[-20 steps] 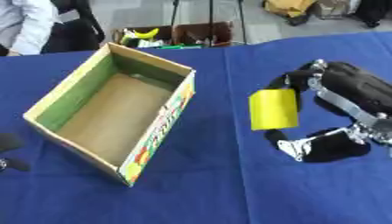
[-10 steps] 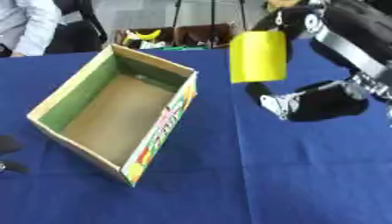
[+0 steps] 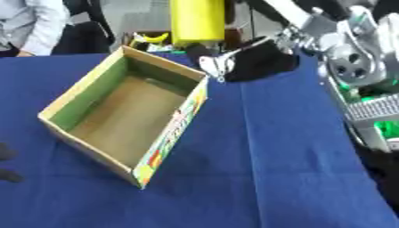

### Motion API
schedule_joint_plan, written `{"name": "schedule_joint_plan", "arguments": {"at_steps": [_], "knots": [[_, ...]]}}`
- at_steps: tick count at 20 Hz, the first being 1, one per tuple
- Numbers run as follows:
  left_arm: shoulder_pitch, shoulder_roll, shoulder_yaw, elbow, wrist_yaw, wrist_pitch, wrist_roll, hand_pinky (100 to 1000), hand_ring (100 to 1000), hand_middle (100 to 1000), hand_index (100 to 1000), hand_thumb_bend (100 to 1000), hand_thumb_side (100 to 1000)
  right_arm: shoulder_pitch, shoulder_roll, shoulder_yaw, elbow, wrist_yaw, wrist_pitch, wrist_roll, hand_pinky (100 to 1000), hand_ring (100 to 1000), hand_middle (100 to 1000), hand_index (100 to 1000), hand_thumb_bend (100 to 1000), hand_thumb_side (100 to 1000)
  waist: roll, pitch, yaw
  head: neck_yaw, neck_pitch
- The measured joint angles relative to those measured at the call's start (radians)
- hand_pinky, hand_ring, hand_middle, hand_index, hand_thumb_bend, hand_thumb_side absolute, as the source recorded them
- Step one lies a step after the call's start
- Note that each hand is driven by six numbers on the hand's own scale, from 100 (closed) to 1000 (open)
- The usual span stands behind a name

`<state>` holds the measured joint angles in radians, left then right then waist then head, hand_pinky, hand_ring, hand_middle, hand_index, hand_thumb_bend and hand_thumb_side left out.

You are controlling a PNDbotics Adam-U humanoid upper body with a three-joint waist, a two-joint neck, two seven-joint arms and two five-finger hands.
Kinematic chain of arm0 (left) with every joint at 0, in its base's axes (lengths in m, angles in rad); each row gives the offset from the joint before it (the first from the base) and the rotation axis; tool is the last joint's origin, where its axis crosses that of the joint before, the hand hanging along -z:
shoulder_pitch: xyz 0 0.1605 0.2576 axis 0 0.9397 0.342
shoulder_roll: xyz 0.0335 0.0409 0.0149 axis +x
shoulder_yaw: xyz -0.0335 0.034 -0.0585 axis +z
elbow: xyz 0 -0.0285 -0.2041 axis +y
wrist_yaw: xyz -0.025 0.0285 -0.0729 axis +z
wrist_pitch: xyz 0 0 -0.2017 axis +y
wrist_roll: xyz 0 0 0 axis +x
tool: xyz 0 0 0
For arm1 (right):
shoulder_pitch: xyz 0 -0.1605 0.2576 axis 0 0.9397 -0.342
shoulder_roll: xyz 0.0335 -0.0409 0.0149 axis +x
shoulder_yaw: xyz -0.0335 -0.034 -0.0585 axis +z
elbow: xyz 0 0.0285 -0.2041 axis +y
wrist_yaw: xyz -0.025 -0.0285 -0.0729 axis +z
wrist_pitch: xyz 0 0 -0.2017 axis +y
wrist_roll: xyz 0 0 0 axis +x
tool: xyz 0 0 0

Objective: Pick up objects on the table and place them in the box.

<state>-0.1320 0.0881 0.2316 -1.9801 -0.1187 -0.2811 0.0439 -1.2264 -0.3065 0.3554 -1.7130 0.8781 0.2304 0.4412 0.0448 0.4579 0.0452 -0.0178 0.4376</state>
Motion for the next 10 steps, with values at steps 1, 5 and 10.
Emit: {"name": "schedule_joint_plan", "arguments": {"at_steps": [1,5,10], "knots": [[0.0,0.0,-0.001,0.0,0.001,0.0,-0.002,444,679,668,902,100,978,-0.011,0.019,0.001,0.033,0.012,-0.002,-0.01,639,580,359,509,100,275,-0.001,0.0,0.006,-0.005,0.0],[0.0,0.0,-0.007,0.0,0.004,0.0,-0.009,444,679,668,902,100,977,-0.05,0.102,0.002,0.174,0.055,-0.023,-0.056,629,584,357,509,100,278,-0.005,0.002,0.025,-0.022,-0.001],[-0.004,0.0,-0.013,0.0,0.008,0.0,-0.018,445,679,667,902,100,977,-0.084,0.202,-0.012,0.381,0.126,-0.081,-0.11,638,583,353,507,100,287,-0.022,0.011,0.078,-0.044,-0.005]]}}
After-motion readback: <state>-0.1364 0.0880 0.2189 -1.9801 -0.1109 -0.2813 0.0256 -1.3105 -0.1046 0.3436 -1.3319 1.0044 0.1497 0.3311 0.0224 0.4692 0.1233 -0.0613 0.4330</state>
